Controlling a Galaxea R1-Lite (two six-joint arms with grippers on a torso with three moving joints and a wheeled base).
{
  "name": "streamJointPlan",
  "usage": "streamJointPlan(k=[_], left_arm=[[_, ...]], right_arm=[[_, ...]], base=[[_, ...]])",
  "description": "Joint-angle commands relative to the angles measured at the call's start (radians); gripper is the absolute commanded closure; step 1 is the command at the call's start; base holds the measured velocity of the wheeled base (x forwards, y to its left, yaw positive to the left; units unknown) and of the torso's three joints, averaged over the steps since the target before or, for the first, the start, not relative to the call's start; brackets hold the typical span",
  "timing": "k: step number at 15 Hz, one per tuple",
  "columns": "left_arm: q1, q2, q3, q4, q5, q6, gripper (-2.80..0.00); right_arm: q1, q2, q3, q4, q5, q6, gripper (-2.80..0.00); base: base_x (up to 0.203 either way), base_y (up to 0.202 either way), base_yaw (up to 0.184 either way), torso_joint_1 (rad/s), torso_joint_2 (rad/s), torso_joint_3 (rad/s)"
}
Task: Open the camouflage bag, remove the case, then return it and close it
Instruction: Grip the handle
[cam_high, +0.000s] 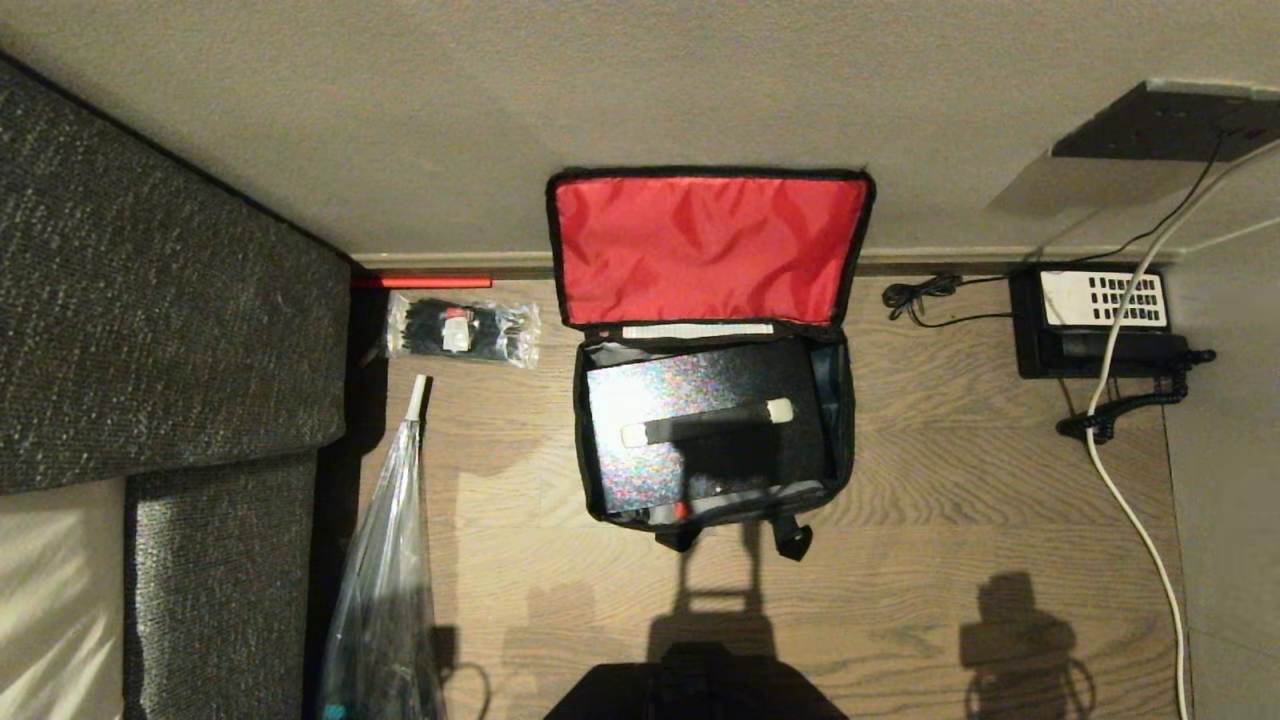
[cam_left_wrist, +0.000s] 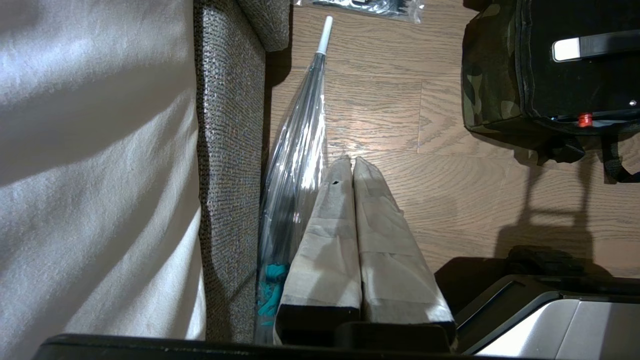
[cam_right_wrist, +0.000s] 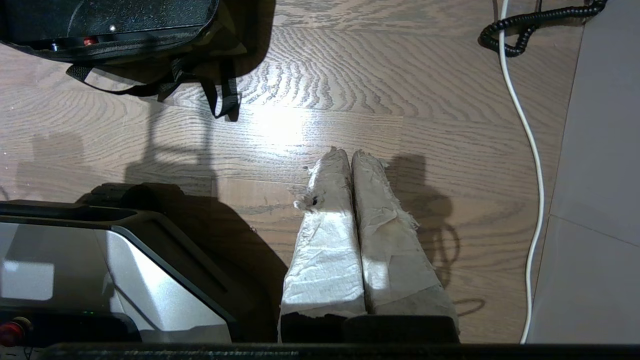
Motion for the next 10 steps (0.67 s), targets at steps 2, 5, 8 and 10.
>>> streamJointPlan(k=[2,5,8,10], left_arm=[[-0.001,-0.002,0.002,0.000,0.000,-0.002,0.00],[0.001,-0.002,0.002,0.000,0.002,-0.005,0.00],[-0.001,-0.002,0.002,0.000,0.003,0.002,0.00],[0.001,-0.002,0.002,0.008,0.005,0.004,0.00]], right_arm=[[0.001,0.006,0.000,0.001,0.001,-0.001,0.00],[0.001,0.006,0.000,0.001,0.001,-0.001,0.00],[0.001,0.006,0.000,0.001,0.001,-0.001,0.00],[0.001,0.006,0.000,0.001,0.001,-0.001,0.00]], base=[[0.000,0.000,0.000,0.000,0.00,0.000],[0.000,0.000,0.000,0.002,0.00,0.113],[0.000,0.000,0.000,0.003,0.00,0.132],[0.000,0.000,0.000,0.000,0.00,0.042]])
